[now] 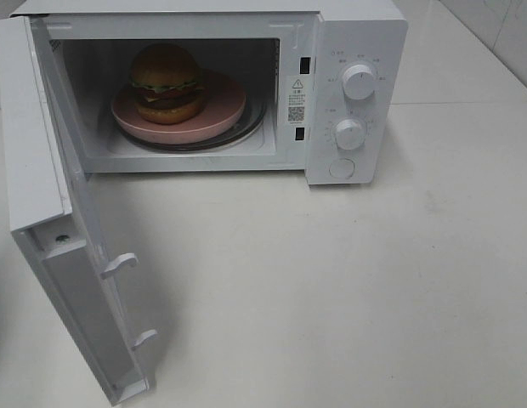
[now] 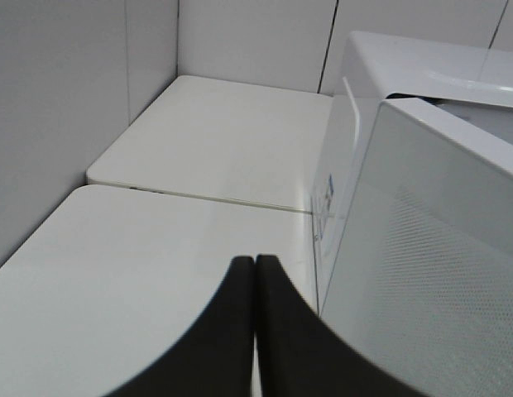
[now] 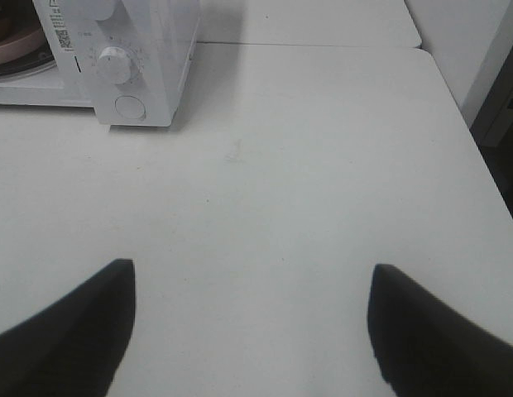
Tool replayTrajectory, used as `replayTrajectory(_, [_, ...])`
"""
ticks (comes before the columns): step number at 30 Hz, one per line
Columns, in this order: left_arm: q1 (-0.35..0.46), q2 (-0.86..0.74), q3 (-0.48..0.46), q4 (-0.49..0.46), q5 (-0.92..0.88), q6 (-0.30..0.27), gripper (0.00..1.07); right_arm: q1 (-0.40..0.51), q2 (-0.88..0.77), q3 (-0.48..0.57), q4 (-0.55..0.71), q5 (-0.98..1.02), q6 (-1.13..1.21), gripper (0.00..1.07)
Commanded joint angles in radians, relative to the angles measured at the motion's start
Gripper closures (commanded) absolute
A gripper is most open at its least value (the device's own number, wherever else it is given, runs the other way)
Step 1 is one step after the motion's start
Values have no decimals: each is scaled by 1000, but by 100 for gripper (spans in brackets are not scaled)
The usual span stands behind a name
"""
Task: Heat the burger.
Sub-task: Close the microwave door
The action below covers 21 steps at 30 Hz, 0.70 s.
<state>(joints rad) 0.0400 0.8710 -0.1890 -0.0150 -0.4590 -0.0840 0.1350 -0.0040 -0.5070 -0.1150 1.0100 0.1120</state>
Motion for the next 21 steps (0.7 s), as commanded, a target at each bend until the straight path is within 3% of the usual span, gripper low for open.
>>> replayTrajectory(1, [-7,59,2,106,-96,-86,107,-7,-27,4,0,-12,-8,32])
replayTrajectory(3, [-7,133,2,207,-173,-157,107,-7,-27,4,0,-12,-8,32])
replayTrajectory(10, [-7,250,-23,346,-250,-213,107,-7,-27,4,0,-12,-8,32])
replayTrajectory(17, [-14,422,-52,519,-397,-306,107,-7,-27,4,0,-12,-8,32])
replayTrajectory(19, [-26,445,-54,524,-412,-308,107,-7,-27,4,0,-12,-8,32])
replayTrajectory(21, [-89,501,-68,515,-416,-273,107,-7,-27,4,0,-12,-8,32])
